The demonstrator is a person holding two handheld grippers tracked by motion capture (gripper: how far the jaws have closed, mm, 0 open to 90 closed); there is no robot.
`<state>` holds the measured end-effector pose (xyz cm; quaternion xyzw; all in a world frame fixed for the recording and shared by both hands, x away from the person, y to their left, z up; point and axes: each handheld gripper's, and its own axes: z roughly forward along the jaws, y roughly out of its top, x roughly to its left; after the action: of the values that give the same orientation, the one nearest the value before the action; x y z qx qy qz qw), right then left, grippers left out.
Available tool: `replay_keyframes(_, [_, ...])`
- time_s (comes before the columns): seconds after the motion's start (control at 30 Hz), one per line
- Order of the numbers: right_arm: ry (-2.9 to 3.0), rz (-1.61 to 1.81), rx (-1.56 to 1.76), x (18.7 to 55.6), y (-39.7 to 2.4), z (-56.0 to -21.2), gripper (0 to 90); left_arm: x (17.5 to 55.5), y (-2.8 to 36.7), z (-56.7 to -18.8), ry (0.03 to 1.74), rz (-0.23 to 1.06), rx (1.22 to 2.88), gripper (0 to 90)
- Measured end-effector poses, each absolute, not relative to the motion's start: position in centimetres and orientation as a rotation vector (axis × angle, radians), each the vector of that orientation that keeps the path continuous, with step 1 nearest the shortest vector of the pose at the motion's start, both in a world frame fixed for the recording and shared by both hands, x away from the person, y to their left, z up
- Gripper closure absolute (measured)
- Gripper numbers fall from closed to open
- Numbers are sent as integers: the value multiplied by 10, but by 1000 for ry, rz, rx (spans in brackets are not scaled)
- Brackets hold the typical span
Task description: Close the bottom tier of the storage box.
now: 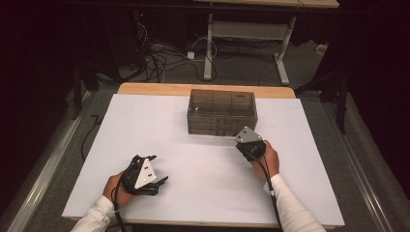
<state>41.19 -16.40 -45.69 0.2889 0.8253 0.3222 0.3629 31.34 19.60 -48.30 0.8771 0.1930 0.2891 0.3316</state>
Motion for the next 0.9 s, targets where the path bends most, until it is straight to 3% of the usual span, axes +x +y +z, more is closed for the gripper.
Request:
replay_keyframes(0.37, [2101,887,761,406,-170,-449,826,313,198,-482,508,760,2286,198])
replay_keyframes(0.9, [2061,967,778,400,-179,-438,576,312,198,-482,505,762,2289,198])
